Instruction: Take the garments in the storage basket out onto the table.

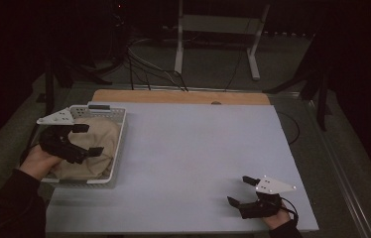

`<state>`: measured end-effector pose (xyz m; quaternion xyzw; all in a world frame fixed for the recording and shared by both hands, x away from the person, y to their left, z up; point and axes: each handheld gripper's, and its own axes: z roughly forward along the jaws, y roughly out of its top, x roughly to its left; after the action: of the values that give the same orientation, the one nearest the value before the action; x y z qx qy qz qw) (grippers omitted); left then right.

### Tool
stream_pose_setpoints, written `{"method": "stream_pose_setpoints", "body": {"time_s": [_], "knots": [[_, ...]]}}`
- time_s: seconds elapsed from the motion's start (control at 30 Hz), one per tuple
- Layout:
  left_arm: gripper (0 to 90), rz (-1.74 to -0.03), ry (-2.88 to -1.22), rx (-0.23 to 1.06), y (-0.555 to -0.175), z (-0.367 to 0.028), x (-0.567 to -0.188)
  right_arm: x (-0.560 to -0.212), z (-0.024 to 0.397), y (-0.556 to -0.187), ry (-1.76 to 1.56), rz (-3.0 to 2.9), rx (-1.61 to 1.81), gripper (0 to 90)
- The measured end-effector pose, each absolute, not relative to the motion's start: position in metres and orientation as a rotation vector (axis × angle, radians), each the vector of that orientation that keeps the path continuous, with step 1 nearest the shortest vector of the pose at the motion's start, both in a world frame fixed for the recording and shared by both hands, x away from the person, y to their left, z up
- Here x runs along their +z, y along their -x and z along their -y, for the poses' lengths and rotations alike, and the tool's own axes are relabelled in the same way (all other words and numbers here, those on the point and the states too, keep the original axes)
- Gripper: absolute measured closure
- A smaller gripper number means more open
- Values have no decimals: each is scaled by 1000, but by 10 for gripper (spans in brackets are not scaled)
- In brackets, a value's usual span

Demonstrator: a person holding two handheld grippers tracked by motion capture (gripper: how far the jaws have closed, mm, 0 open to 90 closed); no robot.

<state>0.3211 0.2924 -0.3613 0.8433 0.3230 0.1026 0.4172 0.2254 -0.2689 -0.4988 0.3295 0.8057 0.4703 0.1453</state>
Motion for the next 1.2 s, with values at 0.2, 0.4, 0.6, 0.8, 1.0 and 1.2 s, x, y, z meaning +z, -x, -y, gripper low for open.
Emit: {"method": "stream_pose_setpoints", "body": {"time_s": [0.2,0.4,0.6,0.8,1.0,1.2], "knots": [[1,-897,-2089,278,-333,-306,-369,-500,269,-226,-951,-2326,1352,91],[1,-974,-2077,288,-342,-317,-382,-500,268,-226,-946,-2329,1352,91],[1,-1006,-2076,261,-344,-317,-396,-500,268,-226,-945,-2333,1349,91],[1,-1057,-2105,251,-348,-317,-415,-501,268,-225,-943,-2340,1344,91],[1,-1107,-2181,293,-352,-312,-430,-501,268,-225,-940,-2343,1341,91],[1,-1121,-2269,317,-356,-305,-447,-501,268,-225,-942,-2341,1344,91]]}}
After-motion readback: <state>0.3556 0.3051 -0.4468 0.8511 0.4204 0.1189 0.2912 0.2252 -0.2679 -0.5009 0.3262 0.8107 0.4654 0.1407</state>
